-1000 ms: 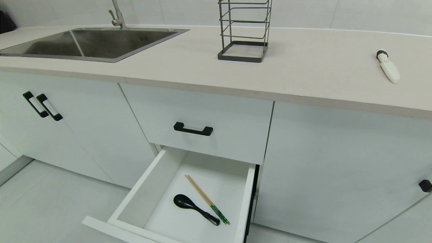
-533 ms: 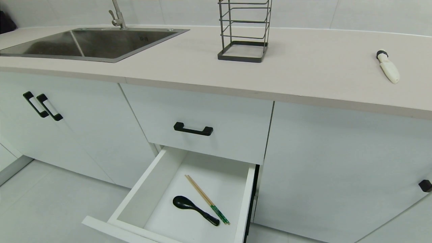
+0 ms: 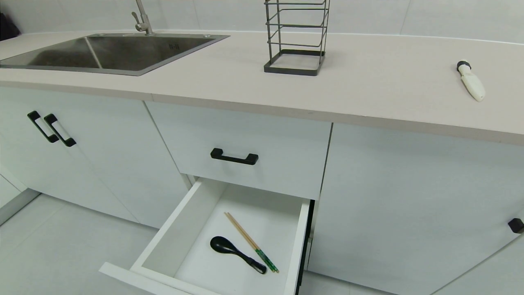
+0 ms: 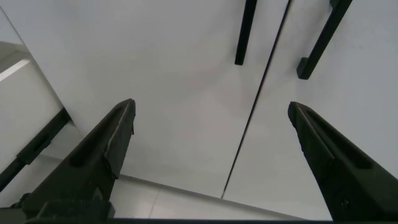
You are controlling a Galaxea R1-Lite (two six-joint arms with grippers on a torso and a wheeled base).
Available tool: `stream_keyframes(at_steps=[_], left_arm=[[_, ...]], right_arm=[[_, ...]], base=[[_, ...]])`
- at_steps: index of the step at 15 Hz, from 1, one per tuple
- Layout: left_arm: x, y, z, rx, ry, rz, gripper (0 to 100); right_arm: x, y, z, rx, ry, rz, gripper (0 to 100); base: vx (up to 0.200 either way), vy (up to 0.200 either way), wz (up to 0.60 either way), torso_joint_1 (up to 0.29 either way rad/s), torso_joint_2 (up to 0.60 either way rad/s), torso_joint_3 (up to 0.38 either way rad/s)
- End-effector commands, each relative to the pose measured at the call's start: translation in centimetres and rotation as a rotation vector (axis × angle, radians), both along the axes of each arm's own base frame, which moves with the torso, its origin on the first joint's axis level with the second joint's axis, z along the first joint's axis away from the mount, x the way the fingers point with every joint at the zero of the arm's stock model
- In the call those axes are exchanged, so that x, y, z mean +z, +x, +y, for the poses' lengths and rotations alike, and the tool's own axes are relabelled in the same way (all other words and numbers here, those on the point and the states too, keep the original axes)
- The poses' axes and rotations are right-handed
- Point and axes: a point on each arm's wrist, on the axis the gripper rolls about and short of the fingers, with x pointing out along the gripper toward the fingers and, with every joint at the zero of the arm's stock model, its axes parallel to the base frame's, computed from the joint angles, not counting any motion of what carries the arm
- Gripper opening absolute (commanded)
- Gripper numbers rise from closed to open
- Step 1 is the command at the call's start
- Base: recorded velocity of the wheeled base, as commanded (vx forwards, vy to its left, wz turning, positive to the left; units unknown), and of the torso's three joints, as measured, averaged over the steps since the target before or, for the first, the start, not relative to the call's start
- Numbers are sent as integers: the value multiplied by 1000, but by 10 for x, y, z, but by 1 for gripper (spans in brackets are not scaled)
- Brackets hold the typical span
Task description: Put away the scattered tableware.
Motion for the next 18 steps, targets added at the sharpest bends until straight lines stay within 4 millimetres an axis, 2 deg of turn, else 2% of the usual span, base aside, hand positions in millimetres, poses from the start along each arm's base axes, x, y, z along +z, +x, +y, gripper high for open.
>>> stream_keyframes(at_steps=[1,4,9,12,18], left_arm=[[-9,19,-8,-79,50,177,100],[-24,40,-16,-122,138,330,100],[-42,63,-22,-73,234,515,100],[-49,76,-26,-72,263,568,100],[-61,103,-35,-46,292,562,100]], right_arm=[[0,0,0,-1,0,2,100],[0,0,0,1,0,2,100],[0,0,0,2,-3,2,100],[0,0,0,2,-5,2,100],[0,0,0,2,-5,2,100]], base=[[0,0,0,0,0,0],[0,0,0,0,0,0],[0,0,0,0,0,0],[0,0,0,0,0,0],[0,0,0,0,0,0]])
